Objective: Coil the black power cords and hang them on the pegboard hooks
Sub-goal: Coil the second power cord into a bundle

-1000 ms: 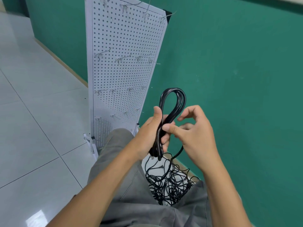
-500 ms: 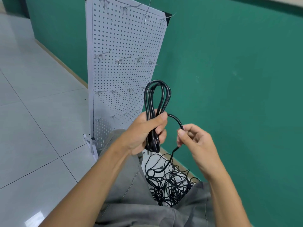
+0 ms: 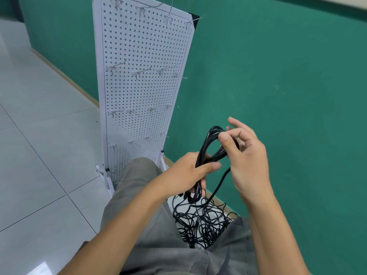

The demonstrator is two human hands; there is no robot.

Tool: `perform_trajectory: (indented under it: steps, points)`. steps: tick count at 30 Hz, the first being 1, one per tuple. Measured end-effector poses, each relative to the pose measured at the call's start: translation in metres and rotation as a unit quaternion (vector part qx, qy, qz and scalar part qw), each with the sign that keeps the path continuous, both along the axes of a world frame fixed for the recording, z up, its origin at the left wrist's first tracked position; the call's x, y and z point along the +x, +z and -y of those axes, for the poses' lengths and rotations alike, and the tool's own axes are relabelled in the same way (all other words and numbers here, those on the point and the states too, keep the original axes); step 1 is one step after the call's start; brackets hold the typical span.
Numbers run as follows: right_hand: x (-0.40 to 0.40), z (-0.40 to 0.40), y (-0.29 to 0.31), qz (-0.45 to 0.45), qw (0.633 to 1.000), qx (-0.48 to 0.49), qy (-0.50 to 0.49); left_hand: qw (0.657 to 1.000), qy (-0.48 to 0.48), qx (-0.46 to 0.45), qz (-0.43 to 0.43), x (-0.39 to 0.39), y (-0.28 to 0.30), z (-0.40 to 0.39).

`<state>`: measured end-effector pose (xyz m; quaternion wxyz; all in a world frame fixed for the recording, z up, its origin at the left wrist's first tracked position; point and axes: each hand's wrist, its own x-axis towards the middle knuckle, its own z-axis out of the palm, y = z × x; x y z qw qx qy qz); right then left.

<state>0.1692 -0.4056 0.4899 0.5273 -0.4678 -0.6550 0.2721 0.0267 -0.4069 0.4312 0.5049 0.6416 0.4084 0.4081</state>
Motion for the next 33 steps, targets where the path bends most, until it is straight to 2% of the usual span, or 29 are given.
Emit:
perform_trajectory:
  steps: [2,7,16,19,21,23,27,33]
  points:
    - [-0.002,-0.003,0.005,0.000,1.000,-0.007,0.005,1.000,-0.017,-0.002,-0.004,0.002,0.001,0.002]
    - [-0.009,-0.004,0.003,-0.096,0.993,-0.049,0.052,0.999,-0.037,0.010,0.029,0.004,0.000,0.003]
    - [-0.015,-0.007,0.000,-0.178,0.977,-0.066,0.093,0.995,-0.018,0.093,-0.017,0.003,-0.008,-0.003]
    - [-0.015,-0.009,-0.003,-0.212,0.966,-0.094,0.111,0.996,-0.056,0.066,0.033,0.003,-0.009,0.000]
    - [-0.014,-0.011,-0.008,-0.198,0.967,-0.107,0.117,0.994,-0.045,0.021,0.094,0.007,-0.012,0.003]
    - [-0.014,-0.011,-0.015,-0.193,0.962,-0.141,0.129,0.992,0.007,-0.007,0.129,0.010,-0.017,0.001]
    - [-0.013,-0.007,-0.041,-0.181,0.938,-0.225,0.193,0.978,0.101,0.003,0.184,-0.002,-0.016,-0.006]
    - [-0.026,0.005,-0.094,-0.007,0.911,-0.326,0.253,0.936,0.265,0.000,0.231,-0.037,0.001,-0.012]
